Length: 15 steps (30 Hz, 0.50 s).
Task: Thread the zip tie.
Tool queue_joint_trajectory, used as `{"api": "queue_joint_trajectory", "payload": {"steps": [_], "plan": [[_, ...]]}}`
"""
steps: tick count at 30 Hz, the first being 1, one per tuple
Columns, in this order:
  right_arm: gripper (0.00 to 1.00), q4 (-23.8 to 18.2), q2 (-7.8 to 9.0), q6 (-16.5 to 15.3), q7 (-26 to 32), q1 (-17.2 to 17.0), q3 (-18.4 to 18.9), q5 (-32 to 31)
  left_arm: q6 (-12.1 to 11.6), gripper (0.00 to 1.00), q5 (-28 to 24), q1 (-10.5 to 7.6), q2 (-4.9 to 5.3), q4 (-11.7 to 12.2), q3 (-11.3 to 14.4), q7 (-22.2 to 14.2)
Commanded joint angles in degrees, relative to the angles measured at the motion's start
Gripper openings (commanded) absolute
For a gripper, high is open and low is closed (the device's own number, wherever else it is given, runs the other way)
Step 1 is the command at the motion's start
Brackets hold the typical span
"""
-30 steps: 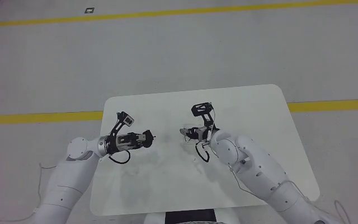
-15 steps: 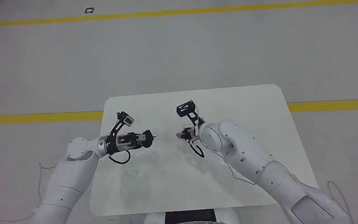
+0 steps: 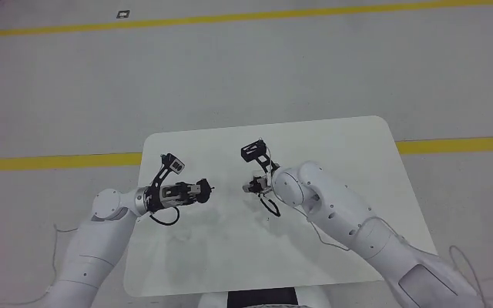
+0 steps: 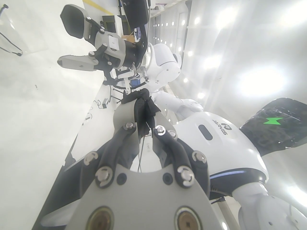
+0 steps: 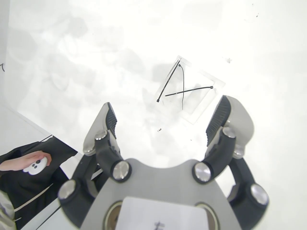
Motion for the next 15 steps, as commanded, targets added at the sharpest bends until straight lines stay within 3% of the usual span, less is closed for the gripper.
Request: {"api": "queue_joint_trajectory", "payload": {"steps": [1,6,15], "plan": [[1.00,0.0,0.00,0.0,0.0,0.0,0.0,0.0,0.0,0.00,0.0,0.00,0.00,0.0,0.0,0.0],[1.00,1.0,-0.06,-0.7,-0.4,-0.1,-0.1,-0.4,0.0,0.00,0.0,0.00,0.00,0.0,0.0,0.0],[1.00,9.0,-3.58,-1.2,4.7,8.6,-4.7,0.8,0.0,0.00,0.0,0.00,0.00,0.0,0.0,0.0]]}}
